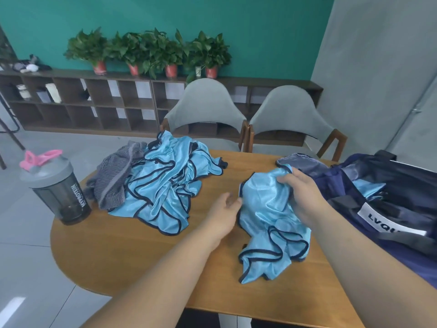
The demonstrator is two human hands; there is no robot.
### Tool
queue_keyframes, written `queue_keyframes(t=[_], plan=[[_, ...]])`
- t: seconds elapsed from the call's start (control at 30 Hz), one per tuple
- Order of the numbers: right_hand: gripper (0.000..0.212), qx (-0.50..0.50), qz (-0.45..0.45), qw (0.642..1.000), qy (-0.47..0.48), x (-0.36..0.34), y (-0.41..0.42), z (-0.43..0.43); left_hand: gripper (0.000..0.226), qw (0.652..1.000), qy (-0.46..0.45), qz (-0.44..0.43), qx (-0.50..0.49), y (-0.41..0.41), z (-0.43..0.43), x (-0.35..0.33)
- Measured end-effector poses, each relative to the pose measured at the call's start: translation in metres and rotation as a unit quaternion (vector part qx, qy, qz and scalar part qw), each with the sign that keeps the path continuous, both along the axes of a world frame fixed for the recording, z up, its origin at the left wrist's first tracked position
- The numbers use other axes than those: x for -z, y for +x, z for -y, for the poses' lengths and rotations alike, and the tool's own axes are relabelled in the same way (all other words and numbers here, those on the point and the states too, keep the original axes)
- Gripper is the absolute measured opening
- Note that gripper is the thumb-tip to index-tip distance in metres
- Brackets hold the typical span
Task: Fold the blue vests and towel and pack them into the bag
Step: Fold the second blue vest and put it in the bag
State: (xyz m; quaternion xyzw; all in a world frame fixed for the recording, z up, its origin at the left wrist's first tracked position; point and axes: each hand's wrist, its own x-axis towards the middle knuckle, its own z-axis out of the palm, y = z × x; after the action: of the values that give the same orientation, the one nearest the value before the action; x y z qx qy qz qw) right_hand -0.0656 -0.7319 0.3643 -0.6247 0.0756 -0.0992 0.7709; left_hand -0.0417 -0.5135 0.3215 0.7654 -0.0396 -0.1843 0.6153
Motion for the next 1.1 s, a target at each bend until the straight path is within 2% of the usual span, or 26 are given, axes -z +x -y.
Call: queue_keyframes(t=[0.07,0.13,0.17,0.23,0.3,0.33,0.4,0.47,0.53,0.6,0.67,0.73,0.77,0.83,0.87,0.9,1.03,1.1], plan=[[0.020,-0.033,0.026,0.998,0.056,-0.019,-0.004,-0.004,0.056,0.992,-0.091,-0.087,-0.021,0.004,0.013,-0.017],[0.029,-0.062,0.029,0.994,0.085,-0.034,-0.009,-0.003,0.045,0.963,-0.214,-0.164,-0.009,0.007,0.022,-0.037],[0.034,-0.075,0.021,0.994,0.080,-0.039,-0.012,-0.001,0.041,0.952,-0.259,-0.166,0.010,0.008,0.023,-0.044],[0.043,-0.069,-0.019,0.997,0.030,-0.033,-0.012,0.010,0.032,0.952,-0.276,-0.130,0.037,0.008,0.021,-0.053],[0.037,-0.009,-0.078,0.994,-0.071,-0.016,-0.011,0.025,0.026,0.960,-0.260,-0.095,0.037,0.009,0.015,-0.050],[0.030,0.028,-0.110,0.982,-0.149,-0.004,-0.011,0.032,0.030,0.964,-0.250,-0.090,0.024,0.009,0.011,-0.045],[0.012,0.088,-0.162,0.933,-0.309,0.021,-0.013,0.049,0.045,0.976,-0.206,-0.073,-0.017,0.013,0.000,-0.030],[0.005,0.125,-0.208,0.873,-0.424,0.041,-0.015,0.062,0.054,0.994,-0.090,-0.022,-0.052,0.018,-0.014,-0.014],[0.004,0.103,-0.247,0.824,-0.499,0.050,-0.018,0.063,0.059,0.998,0.031,0.010,-0.056,0.025,-0.028,0.004],[0.024,0.060,-0.270,0.799,-0.534,0.053,-0.016,0.056,0.065,0.995,0.084,0.015,-0.045,0.028,-0.034,0.012],[0.057,0.037,-0.255,0.801,-0.540,0.051,-0.011,0.047,0.069,0.995,0.087,0.012,-0.044,0.031,-0.031,0.008],[0.075,0.030,-0.232,0.817,-0.527,0.049,-0.005,0.040,0.063,0.996,0.074,0.000,-0.058,0.032,-0.025,0.002],[0.071,0.020,-0.225,0.818,-0.529,0.049,-0.002,0.038,0.057,0.995,0.068,-0.006,-0.068,0.033,-0.021,0.001],[0.040,0.003,-0.221,0.814,-0.538,0.052,0.003,0.036,0.041,0.995,0.067,-0.002,-0.077,0.033,-0.017,0.000],[0.025,0.011,-0.214,0.816,-0.537,0.050,0.005,0.033,0.041,0.995,0.059,0.004,-0.079,0.033,-0.016,0.000],[0.018,0.030,-0.200,0.822,-0.533,0.045,0.005,0.031,0.044,0.996,0.046,0.014,-0.079,0.034,-0.017,-0.001],[0.025,0.169,-0.074,0.832,-0.523,-0.006,0.010,0.031,0.052,0.982,0.029,0.157,-0.100,0.050,-0.025,-0.043],[0.024,0.230,-0.011,0.842,-0.488,-0.040,0.009,0.032,0.054,0.969,0.026,0.223,-0.105,0.062,-0.032,-0.077]])
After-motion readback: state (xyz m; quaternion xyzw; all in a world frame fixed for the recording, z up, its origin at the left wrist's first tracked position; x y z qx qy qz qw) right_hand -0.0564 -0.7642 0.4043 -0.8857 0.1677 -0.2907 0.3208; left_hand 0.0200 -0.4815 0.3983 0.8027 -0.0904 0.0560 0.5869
